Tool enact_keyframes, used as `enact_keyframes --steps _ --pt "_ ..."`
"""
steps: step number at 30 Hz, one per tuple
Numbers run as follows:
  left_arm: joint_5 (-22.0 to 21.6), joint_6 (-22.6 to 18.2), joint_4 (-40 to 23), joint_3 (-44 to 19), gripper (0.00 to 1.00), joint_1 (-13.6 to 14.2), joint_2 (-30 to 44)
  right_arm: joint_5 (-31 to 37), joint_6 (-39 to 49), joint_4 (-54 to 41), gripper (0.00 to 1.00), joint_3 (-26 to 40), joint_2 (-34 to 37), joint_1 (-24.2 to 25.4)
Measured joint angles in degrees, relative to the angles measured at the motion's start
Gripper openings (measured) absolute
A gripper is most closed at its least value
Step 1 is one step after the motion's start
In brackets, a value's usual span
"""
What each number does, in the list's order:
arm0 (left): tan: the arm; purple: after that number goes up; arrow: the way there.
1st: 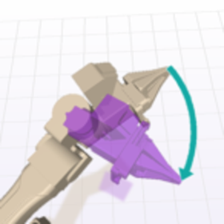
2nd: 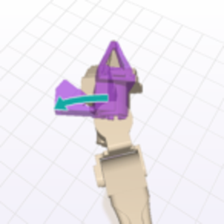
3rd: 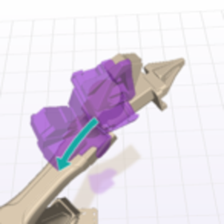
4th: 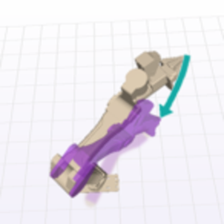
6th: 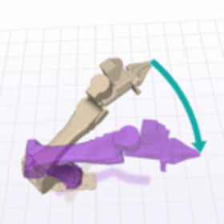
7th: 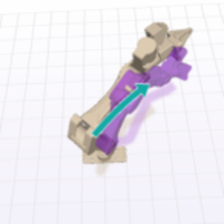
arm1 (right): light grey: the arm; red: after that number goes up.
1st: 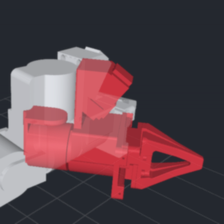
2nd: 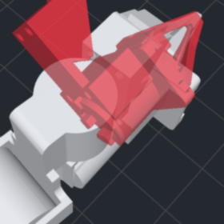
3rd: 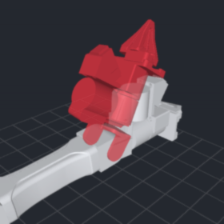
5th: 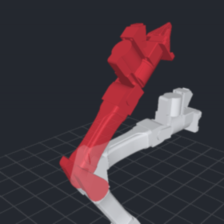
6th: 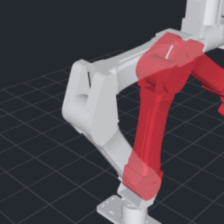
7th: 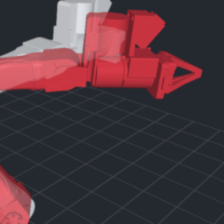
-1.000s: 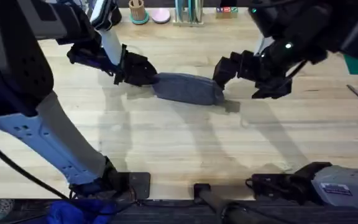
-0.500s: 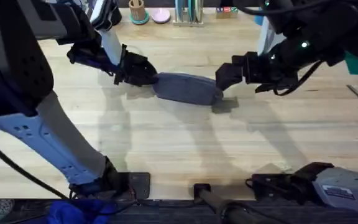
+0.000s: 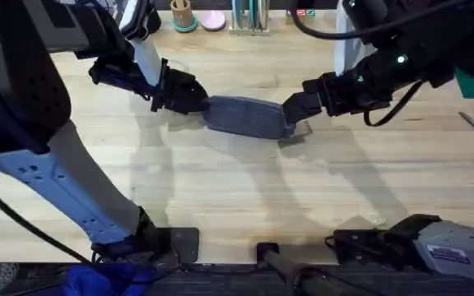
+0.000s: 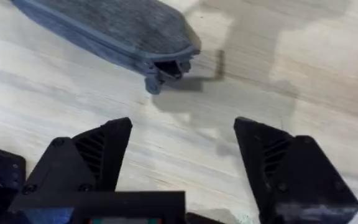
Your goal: Unzip the bag, pick up the pens from the table one at a time and place them inside, then zip the bag closed.
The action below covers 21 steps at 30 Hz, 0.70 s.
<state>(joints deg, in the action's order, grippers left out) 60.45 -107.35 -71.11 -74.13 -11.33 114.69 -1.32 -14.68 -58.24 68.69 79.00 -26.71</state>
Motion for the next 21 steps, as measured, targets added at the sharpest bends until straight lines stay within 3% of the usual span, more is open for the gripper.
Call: enact_keyframes --steps 15,21 --pt "0.0 0.0 0.0 0.0 0.042 0.0 0.0 0.0 1.8 5.6 0.994 0.0 3.7 -3.3" --pt "0.0 0.0 0.0 0.0 0.041 0.0 0.0 0.0 1.9 7.0 0.873 -0.3 8.3 -3.8"
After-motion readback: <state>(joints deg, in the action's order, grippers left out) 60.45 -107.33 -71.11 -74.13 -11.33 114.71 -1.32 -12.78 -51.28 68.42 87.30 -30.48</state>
